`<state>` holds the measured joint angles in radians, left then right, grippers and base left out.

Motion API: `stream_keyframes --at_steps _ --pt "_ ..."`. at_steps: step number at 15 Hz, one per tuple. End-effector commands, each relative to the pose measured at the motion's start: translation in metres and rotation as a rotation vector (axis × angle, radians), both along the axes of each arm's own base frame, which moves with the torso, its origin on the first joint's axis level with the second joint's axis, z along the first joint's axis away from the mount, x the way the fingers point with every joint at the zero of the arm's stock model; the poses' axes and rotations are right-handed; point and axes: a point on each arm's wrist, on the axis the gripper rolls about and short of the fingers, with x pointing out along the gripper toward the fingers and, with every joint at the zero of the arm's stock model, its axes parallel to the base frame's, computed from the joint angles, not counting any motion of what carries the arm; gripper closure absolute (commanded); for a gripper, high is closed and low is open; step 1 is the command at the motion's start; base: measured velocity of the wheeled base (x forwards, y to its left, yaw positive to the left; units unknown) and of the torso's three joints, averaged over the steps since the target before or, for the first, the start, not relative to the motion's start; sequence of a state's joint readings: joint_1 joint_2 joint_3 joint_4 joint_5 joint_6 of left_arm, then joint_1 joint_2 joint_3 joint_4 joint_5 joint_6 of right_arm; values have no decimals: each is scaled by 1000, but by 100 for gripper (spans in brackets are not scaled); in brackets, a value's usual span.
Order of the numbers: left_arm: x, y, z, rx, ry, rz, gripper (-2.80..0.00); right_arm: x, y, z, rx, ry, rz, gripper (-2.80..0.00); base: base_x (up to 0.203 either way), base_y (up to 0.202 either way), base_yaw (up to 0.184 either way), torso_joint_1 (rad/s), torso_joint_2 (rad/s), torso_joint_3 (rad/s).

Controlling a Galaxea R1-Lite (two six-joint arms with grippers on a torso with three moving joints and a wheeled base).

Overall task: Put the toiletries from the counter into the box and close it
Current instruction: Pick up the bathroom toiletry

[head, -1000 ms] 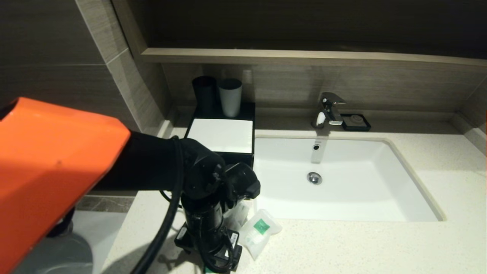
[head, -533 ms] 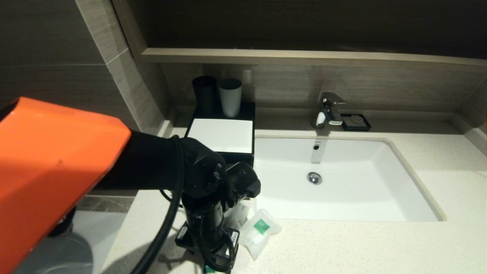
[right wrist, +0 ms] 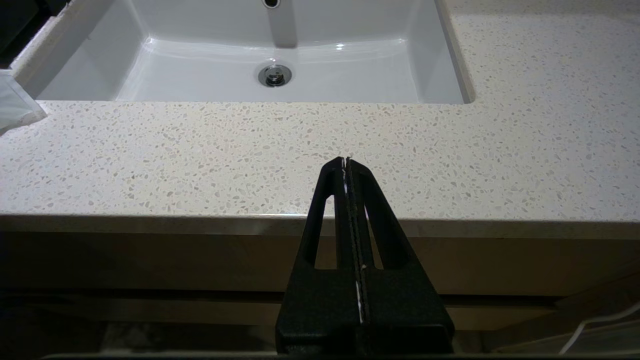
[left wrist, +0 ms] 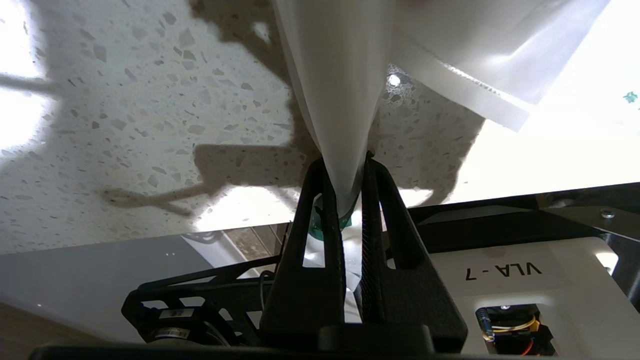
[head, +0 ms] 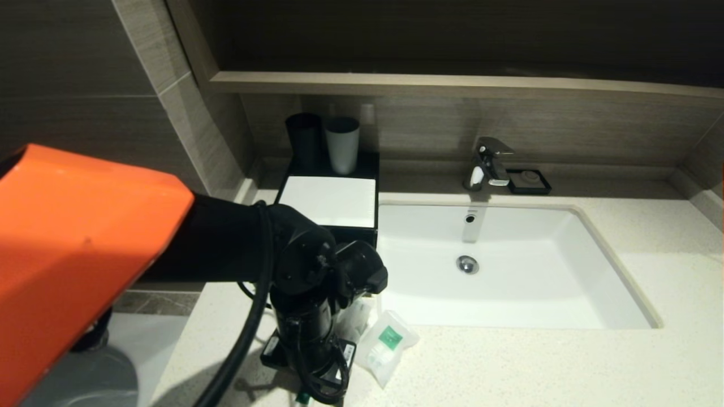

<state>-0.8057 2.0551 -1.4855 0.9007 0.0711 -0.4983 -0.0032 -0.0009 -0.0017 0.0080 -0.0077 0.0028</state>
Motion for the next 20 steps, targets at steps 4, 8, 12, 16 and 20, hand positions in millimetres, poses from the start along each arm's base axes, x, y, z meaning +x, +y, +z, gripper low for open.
stream_keyframes --at_steps 4,8,12,16,20 --pt "-1 2 2 5 2 7 0 0 0 0 0 1 0 0 0 0 0 0 0 0" --pt "-3 12 7 53 -41 32 0 0 0 0 0 1 0 0 0 0 0 0 0 0" --pt "-4 25 22 62 -65 52 0 0 0 0 0 1 0 0 0 0 0 0 0 0" --pt "-12 34 36 59 -68 53 0 0 0 0 0 -1 0 0 0 0 0 0 0 0" --pt "-19 43 54 66 -100 53 0 0 0 0 0 1 0 0 0 0 0 0 0 0"
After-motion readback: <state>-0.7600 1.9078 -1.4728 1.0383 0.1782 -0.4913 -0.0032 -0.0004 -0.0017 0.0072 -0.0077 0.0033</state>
